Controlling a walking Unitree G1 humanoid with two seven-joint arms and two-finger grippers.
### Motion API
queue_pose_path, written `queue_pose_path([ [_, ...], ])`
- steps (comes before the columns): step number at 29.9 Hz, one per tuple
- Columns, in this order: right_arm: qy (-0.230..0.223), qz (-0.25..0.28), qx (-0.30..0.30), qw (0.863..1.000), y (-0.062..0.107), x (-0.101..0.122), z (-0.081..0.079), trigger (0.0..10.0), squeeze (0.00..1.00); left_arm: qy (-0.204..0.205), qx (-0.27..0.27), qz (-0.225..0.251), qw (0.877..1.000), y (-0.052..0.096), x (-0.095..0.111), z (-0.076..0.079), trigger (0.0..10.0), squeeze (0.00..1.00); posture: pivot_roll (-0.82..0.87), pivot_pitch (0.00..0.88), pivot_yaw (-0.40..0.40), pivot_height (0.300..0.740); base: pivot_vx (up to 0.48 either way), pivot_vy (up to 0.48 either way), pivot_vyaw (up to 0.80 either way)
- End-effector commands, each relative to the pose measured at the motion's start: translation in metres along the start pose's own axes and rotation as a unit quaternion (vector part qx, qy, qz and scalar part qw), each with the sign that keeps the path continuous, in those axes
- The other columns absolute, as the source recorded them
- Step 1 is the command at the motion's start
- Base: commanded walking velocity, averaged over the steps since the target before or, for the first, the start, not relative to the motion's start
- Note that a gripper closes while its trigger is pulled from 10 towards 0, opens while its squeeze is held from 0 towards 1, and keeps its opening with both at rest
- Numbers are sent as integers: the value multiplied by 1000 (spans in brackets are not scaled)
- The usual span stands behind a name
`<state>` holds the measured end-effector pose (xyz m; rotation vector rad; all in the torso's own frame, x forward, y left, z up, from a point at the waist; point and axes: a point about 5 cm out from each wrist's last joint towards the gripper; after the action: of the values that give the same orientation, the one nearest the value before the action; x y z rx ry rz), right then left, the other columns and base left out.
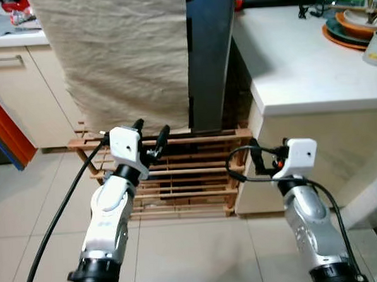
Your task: Restocking fridge
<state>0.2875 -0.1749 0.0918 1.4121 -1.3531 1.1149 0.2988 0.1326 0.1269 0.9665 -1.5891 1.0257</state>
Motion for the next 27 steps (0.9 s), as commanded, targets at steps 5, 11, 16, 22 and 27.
queue_pose_path([
  [5, 9, 0, -6, 1000, 1, -4, 2, 10000, 0, 27, 18, -26, 999, 4, -5, -1, 10000, 0, -107, 0, 21, 740, 0, 480, -800],
  [11, 11, -3, -11, 1000, 2, -7, 5, 10000, 0, 27, 17, -43, 999, 7, -7, -3, 10000, 0, -104, 0, 32, 740, 0, 480, -800],
  [16, 13, -1, -18, 1000, 5, -9, 8, 10000, 1000, 27, 13, -46, 998, 9, -8, -6, 10000, 1000, -98, 0, 35, 740, 0, 480, -800],
  [22, 28, 28, -26, 999, 7, -3, 6, 10000, 1000, 29, 13, -53, 998, 15, -10, -6, 10000, 1000, -96, 0, 32, 740, 0, 480, -800],
  [27, 36, 34, -18, 999, 6, 0, 4, 10000, 1000, 35, 10, -51, 998, 17, -10, -4, 10000, 1000, -95, 0, 27, 740, 0, 480, 0],
])
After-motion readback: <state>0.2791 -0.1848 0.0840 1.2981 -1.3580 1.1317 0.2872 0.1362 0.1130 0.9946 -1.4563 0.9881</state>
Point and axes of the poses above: a point about 5 cm out from each wrist's last joint towards the gripper, its own y axis pointing back from the gripper into the wrist, its own x axis along the axis of the wrist's last joint, z = x × y, and after that the axes turned 9 degrees about -y, right-handed
